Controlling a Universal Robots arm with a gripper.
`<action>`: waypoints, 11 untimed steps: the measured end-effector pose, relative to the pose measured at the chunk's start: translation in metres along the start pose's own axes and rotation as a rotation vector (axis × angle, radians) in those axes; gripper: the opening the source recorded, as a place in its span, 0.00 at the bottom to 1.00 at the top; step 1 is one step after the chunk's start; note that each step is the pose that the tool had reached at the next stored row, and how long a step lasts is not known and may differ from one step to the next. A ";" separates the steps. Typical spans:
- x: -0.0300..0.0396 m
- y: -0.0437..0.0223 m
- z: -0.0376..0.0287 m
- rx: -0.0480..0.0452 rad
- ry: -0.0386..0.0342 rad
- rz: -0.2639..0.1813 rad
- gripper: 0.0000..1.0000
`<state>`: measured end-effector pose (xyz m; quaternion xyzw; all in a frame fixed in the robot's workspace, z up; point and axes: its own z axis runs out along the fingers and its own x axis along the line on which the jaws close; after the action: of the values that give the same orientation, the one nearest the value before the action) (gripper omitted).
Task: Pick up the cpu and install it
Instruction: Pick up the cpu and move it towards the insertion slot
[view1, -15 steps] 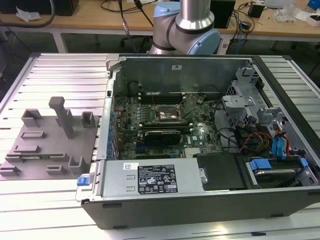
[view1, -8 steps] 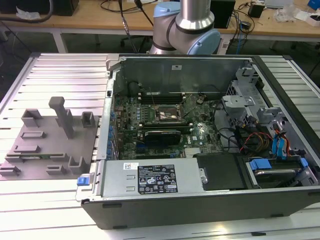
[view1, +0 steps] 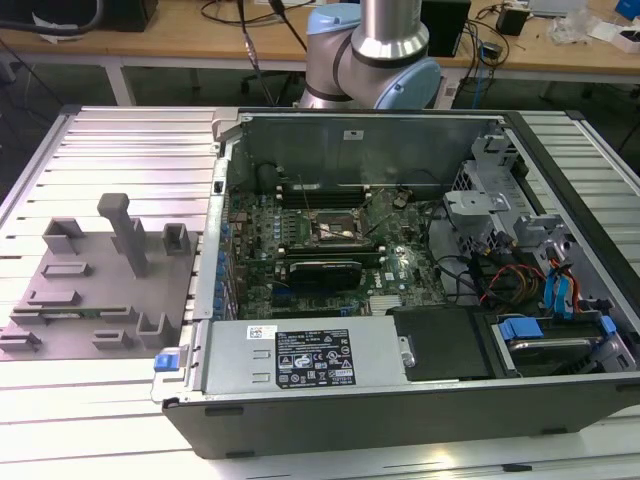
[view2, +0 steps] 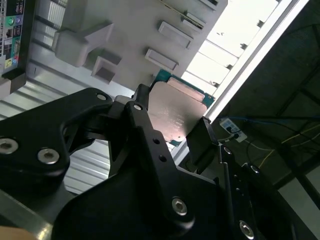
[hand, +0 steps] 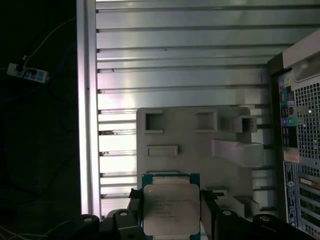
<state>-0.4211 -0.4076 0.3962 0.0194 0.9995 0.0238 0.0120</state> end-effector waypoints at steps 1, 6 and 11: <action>0.0000 0.0000 -0.0009 0.0000 -0.0001 0.000 0.55; -0.0002 0.0004 -0.0073 0.0001 0.0000 0.000 0.55; -0.0005 0.0010 -0.0201 0.0000 -0.0001 0.000 0.55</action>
<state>-0.4211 -0.4075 0.4164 0.0194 0.9995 0.0238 0.0121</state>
